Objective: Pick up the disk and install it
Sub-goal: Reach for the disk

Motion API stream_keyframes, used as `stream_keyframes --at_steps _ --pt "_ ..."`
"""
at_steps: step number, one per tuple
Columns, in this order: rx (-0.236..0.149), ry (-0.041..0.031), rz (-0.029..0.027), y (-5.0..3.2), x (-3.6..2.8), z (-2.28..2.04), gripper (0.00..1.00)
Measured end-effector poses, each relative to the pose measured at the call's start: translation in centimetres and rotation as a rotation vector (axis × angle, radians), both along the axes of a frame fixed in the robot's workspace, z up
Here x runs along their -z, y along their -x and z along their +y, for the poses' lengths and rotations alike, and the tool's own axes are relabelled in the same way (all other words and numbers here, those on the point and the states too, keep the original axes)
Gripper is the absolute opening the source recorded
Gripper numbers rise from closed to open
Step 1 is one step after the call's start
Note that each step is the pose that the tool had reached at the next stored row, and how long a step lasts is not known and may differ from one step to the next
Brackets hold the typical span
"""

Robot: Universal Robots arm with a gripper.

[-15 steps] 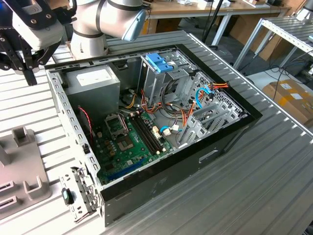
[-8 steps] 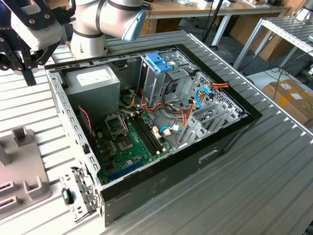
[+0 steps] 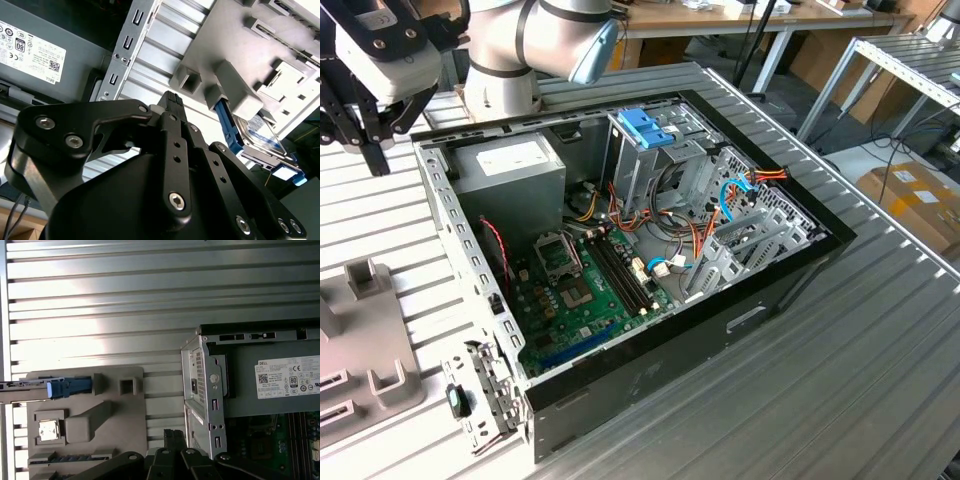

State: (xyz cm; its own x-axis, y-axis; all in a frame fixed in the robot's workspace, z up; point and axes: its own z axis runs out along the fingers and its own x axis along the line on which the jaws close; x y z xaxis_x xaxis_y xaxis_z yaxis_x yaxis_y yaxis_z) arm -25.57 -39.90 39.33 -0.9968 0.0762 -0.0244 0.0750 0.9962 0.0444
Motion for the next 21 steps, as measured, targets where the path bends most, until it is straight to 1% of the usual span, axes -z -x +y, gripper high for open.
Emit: stream_keyframes --at_steps 10,21 --pt "0.000 0.0000 0.0000 0.33 0.00 0.00 0.11" --pt "0.000 0.0000 0.0000 0.90 0.00 0.00 0.11"
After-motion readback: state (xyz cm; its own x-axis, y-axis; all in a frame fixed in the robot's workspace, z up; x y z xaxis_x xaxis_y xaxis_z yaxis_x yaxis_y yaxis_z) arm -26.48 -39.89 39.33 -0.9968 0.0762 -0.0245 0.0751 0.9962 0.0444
